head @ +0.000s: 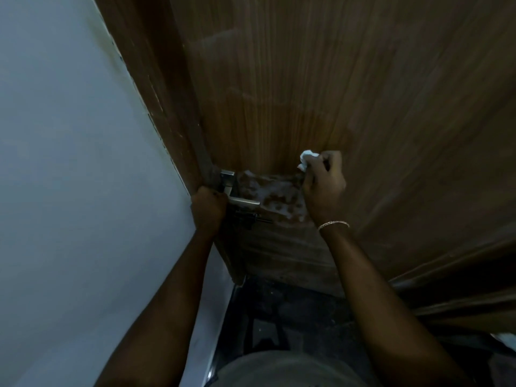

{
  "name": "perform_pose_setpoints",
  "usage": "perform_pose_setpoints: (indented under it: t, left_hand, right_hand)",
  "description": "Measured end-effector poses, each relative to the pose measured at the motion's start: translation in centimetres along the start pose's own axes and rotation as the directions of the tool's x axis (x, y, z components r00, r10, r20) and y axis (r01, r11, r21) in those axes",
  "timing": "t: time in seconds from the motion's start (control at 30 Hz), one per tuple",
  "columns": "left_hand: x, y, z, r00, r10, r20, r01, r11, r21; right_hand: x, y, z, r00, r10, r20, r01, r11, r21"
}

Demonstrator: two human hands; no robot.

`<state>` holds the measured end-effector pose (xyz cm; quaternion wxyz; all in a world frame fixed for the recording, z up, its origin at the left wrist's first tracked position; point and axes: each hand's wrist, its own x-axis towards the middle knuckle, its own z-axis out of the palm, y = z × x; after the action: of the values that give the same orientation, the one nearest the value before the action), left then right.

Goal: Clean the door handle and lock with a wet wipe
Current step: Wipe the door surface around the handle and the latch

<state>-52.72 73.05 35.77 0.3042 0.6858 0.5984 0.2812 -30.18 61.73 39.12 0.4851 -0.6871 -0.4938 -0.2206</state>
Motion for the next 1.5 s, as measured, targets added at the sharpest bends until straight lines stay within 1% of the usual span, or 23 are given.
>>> perform_pose_setpoints:
  t: [0.07, 0.1, 0.23, 0.27, 0.37, 0.43, 0.5, 0.57, 0.6, 0.67, 0.73, 0.77, 0.83, 0.9, 0.93, 1.0, 1.07, 1.13, 1.2, 1.23, 1.33, 1.4, 1.5]
  left_hand:
    - [-0.1, 0.1, -0.1, 1.0, 0.009, 0.002, -0.009, 1.0, 0.011]
    - [-0.2, 0.2, -0.2, 1.0, 0.008, 0.005, -0.008, 1.0, 0.016]
    - [-0.1, 0.2, -0.2, 0.999, -0.04, 0.017, 0.039, 0.999, 0.029]
    - [-0.1, 0.2, -0.2, 0.999, -0.047, 0.016, 0.046, 0.998, 0.031]
    - [-0.1, 0.3, -0.2, 0.998, -0.065, 0.013, 0.064, 0.997, 0.033]
    - [0.0, 0.3, -0.2, 0.998, -0.057, 0.014, 0.056, 0.998, 0.039]
    - [0.0, 0.2, -0.2, 0.999, -0.052, 0.01, 0.052, 0.997, 0.05]
    - [0.1, 0.3, -0.2, 0.997, -0.072, 0.01, 0.071, 0.996, 0.049]
    - [0.1, 0.4, -0.2, 0.996, -0.092, 0.013, 0.092, 0.995, 0.05]
    - [0.2, 0.4, -0.2, 0.991, -0.128, 0.026, 0.127, 0.991, 0.049]
    - [0.2, 0.5, -0.2, 0.99, -0.139, 0.039, 0.138, 0.99, 0.042]
    - [0.2, 0.4, -0.2, 0.99, -0.134, 0.039, 0.133, 0.99, 0.042]
    - [0.1, 0.5, -0.2, 0.993, -0.109, 0.036, 0.107, 0.993, 0.056]
    - [0.1, 0.5, -0.2, 0.995, -0.094, 0.032, 0.091, 0.994, 0.065]
    - [0.1, 0.5, -0.2, 0.995, -0.095, 0.031, 0.093, 0.993, 0.068]
    - [0.1, 0.6, -0.1, 0.994, -0.107, 0.03, 0.105, 0.992, 0.077]
    - [0.2, 0.9, 0.0, 0.993, -0.114, 0.034, 0.111, 0.991, 0.069]
    - [0.2, 1.0, 0.1, 0.994, -0.103, 0.035, 0.1, 0.993, 0.059]
    - [0.3, 0.8, 0.0, 0.994, -0.104, 0.025, 0.102, 0.992, 0.072]
    - [0.4, 0.5, -0.1, 0.994, -0.112, 0.019, 0.11, 0.991, 0.076]
    - [0.2, 0.3, -0.1, 0.994, -0.112, 0.02, 0.11, 0.991, 0.071]
    - [0.2, 0.6, 0.0, 0.994, -0.109, 0.023, 0.108, 0.992, 0.064]
    - [0.2, 0.5, -0.1, 0.995, -0.093, 0.028, 0.092, 0.994, 0.057]
  right_hand:
    - [-1.1, 0.8, -0.5, 0.999, -0.039, 0.036, 0.04, 0.999, -0.03]
    - [-1.5, 1.4, -1.1, 0.999, -0.036, 0.031, 0.037, 0.999, -0.039]
    - [-0.1, 2.2, -2.7, 0.997, 0.04, -0.072, -0.042, 0.999, -0.027]
    - [0.2, 1.9, -2.5, 0.997, 0.029, -0.068, -0.03, 0.999, -0.019]
    - [-1.0, 1.6, -2.5, 0.999, -0.036, 0.015, 0.036, 0.999, -0.022]
    - [-1.8, 2.2, -3.5, 0.999, 0.007, 0.034, -0.006, 0.999, -0.047]
    - [-1.1, 2.7, -4.3, 0.998, 0.057, -0.025, -0.058, 0.997, -0.051]
    - [0.1, 2.5, -4.2, 0.996, 0.054, -0.073, -0.056, 0.998, -0.026]
    - [0.1, 2.3, -3.8, 0.997, 0.027, -0.066, -0.028, 0.999, -0.018]
    - [-1.3, 2.4, -3.0, 0.999, -0.031, 0.011, 0.031, 0.999, -0.027]
    - [-3.5, 3.3, -2.9, 0.994, -0.022, 0.102, 0.029, 0.998, -0.065]
    - [-4.0, 3.8, -3.1, 0.994, 0.002, 0.114, 0.007, 0.997, -0.079]
    - [-3.3, 4.5, -3.2, 0.998, 0.041, 0.057, -0.036, 0.997, -0.075]
    - [-2.1, 4.2, -2.7, 0.999, 0.035, -0.011, -0.036, 0.998, -0.044]
    - [-2.1, 3.9, -2.4, 1.0, 0.02, -0.001, -0.02, 0.999, -0.037]
    - [-3.5, 4.0, -2.1, 0.995, 0.003, 0.101, 0.002, 0.998, -0.055]
    - [-4.9, 5.0, -2.8, 0.984, 0.048, 0.171, -0.033, 0.996, -0.088]
    - [-4.6, 5.5, -3.6, 0.987, 0.111, 0.115, -0.101, 0.991, -0.089]
    - [-3.3, 4.7, -3.1, 0.994, 0.102, 0.036, -0.1, 0.994, -0.051]
    - [-2.8, 4.0, -2.4, 0.997, 0.074, 0.032, -0.073, 0.997, -0.029]
    - [-3.9, 3.7, -1.1, 0.988, 0.002, 0.151, 0.004, 0.999, -0.039]
    - [-5.3, 4.9, -1.5, 0.98, 0.03, 0.198, -0.014, 0.997, -0.08]
    - [-5.1, 5.3, -1.5, 0.99, 0.076, 0.12, -0.069, 0.996, -0.057]
